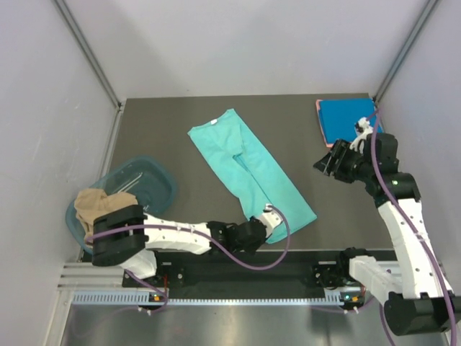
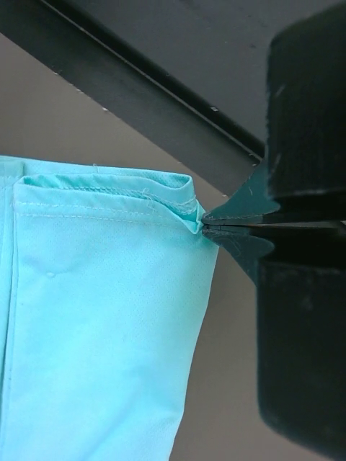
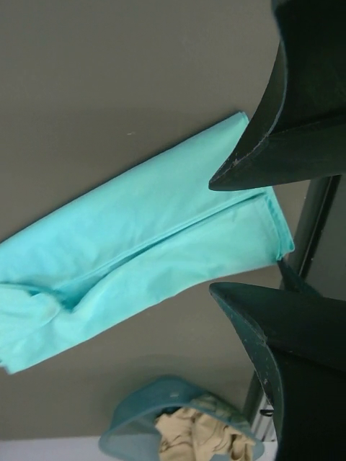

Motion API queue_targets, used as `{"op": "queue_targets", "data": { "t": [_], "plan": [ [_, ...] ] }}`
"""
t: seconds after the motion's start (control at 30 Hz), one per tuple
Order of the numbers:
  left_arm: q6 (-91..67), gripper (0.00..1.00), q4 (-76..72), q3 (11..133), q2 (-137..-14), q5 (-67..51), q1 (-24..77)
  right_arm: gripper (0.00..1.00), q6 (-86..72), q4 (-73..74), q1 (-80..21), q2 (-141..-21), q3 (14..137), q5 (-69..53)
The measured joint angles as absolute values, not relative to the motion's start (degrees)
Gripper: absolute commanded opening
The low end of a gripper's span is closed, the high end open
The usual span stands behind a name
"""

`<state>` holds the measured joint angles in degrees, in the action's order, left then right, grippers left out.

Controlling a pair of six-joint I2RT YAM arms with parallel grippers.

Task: Fold and stack the t-shirts
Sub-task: Fold the tshirt

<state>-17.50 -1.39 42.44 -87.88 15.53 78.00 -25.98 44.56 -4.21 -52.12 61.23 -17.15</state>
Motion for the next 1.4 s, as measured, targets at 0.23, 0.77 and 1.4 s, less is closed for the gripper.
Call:
{"op": "queue_targets", "data": {
  "t": [0.23, 0.77, 1.4],
  "plan": [
    [-23.64, 0.18, -1.08, 37.17, -82.08, 14.59, 78.37, 0.54, -25.12, 42.19, -4.03, -56.64, 52.66, -19.77],
    [-28.23, 0.43, 13.63, 57.54, -80.99, 19.59, 65.87, 0.54, -25.65, 38.76, -3.99, -53.54, 53.01, -23.86],
    [-35.35, 0.42, 23.09, 80.68, -105.73, 22.35, 22.22, 0.54, -28.1, 37.47, -3.97, -45.93, 53.06, -28.36]
  ]
}}
